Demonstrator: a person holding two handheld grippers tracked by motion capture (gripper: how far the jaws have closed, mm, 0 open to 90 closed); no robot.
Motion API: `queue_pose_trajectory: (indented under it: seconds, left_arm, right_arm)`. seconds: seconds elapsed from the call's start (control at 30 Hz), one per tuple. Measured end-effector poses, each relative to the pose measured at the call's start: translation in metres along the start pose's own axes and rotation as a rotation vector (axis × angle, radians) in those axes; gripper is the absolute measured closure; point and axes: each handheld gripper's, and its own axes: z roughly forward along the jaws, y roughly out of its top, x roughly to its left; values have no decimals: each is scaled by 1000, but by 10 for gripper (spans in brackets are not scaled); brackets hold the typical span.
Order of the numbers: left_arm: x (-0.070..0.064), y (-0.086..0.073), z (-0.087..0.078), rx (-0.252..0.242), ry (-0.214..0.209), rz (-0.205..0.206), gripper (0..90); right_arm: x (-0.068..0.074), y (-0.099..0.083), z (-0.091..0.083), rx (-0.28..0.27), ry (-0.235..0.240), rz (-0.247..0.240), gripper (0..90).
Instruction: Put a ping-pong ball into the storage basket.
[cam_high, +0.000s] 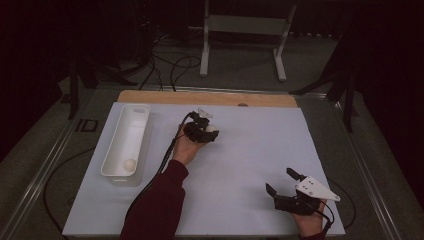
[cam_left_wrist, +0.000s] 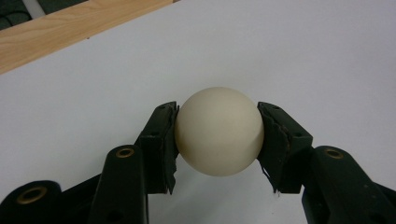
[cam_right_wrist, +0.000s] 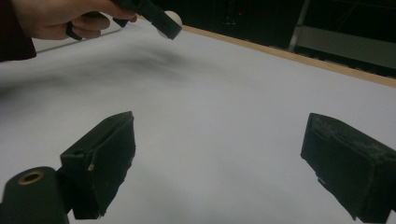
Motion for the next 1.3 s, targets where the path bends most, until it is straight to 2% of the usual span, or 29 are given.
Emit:
queue_pose_trajectory:
  seconds: [1.3]
  left_arm:
    - [-3, 10, -21, -41, -13, 9, 513]
  right_arm:
    - [1, 0, 1, 2, 4, -4, 96]
